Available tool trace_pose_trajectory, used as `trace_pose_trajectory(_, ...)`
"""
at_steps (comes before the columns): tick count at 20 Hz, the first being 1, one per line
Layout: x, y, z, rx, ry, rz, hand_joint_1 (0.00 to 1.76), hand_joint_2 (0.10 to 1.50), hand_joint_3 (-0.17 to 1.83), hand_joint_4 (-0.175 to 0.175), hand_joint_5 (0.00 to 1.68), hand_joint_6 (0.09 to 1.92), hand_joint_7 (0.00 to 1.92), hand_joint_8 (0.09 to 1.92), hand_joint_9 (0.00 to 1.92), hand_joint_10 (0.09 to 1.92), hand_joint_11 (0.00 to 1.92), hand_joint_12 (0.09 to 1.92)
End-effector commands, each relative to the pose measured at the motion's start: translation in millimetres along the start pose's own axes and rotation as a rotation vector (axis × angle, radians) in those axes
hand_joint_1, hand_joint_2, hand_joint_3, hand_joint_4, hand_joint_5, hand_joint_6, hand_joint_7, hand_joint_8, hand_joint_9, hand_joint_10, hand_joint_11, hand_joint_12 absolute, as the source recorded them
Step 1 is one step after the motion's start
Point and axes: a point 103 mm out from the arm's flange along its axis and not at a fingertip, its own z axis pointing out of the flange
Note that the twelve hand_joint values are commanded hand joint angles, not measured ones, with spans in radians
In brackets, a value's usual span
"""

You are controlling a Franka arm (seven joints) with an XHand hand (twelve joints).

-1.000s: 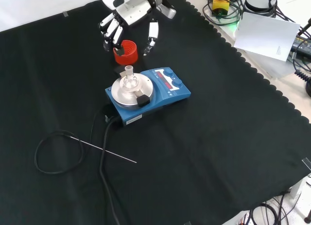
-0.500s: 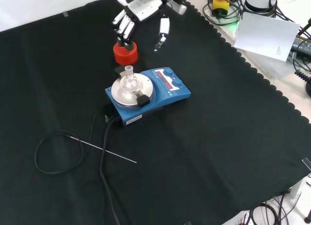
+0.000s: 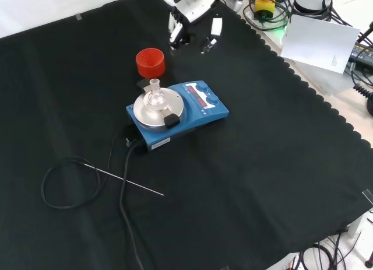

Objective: Turn on the heater.

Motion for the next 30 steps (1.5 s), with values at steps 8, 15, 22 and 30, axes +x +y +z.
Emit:
trace_pose_trajectory(8,20,-15,46,0.214,0.003,-0.043,1.40,0.76,0.90,-0.105,0.46,0.92,1.59,1.76,1.66,1.73,1.29,1.32)
trace_pose_trajectory(15,26,-20,62,0.280,0.066,-0.043,1.44,0.72,1.00,-0.082,0.35,0.94,1.62,1.78,1.68,1.77,1.30,1.38)
trace_pose_trajectory(22,31,-27,83,0.346,0.051,-0.046,1.45,0.71,1.03,-0.067,0.34,0.94,1.62,1.78,1.68,1.77,1.29,1.39)
trace_pose_trajectory(30,36,-31,91,0.382,0.023,-0.042,1.46,0.70,1.05,-0.063,0.35,0.94,1.62,1.77,1.68,1.78,1.29,1.39)
